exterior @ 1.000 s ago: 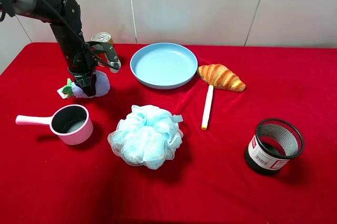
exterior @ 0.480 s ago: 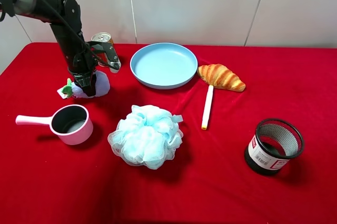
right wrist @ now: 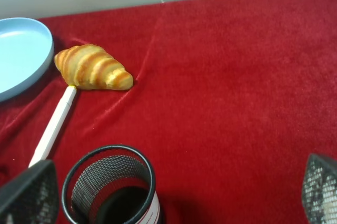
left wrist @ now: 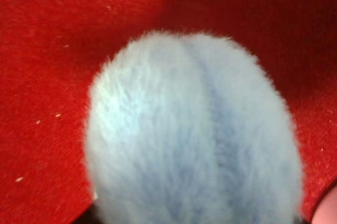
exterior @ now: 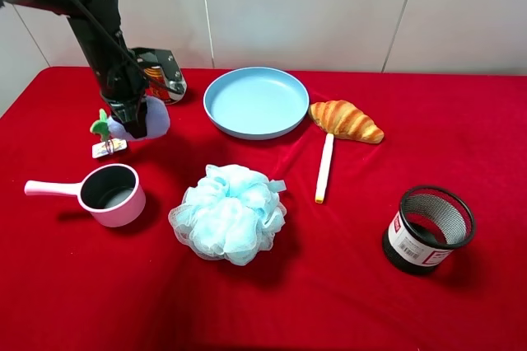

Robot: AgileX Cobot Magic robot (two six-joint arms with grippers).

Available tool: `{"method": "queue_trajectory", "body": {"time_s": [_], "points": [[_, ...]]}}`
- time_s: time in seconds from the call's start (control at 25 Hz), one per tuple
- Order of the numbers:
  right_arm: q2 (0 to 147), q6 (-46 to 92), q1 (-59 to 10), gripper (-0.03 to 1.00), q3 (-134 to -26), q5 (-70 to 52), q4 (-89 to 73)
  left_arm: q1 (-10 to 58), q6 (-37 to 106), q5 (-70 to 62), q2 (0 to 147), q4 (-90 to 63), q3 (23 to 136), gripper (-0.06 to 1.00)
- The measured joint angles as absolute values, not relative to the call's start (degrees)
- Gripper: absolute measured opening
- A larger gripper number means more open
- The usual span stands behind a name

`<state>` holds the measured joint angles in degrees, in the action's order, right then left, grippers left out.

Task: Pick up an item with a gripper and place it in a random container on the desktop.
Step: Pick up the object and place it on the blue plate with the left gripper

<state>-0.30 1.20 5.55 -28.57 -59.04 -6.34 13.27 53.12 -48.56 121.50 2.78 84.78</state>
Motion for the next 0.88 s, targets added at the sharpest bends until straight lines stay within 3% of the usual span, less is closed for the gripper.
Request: {"method": "queue_trajectory", "body": {"time_s": [0.44,0.88], "points": [[-0.3,1.2,5.6,0.69,-28.6,-59.0,-6.3,13.8,51.0,-51.4,115.8,3.2,85.3,0.32],[-0.3,1.2,5.6,0.69,-28.6,-59.0,-6.3,18.6,46.3,-52.7,112.9,3.2,86.8,0.32]]}}
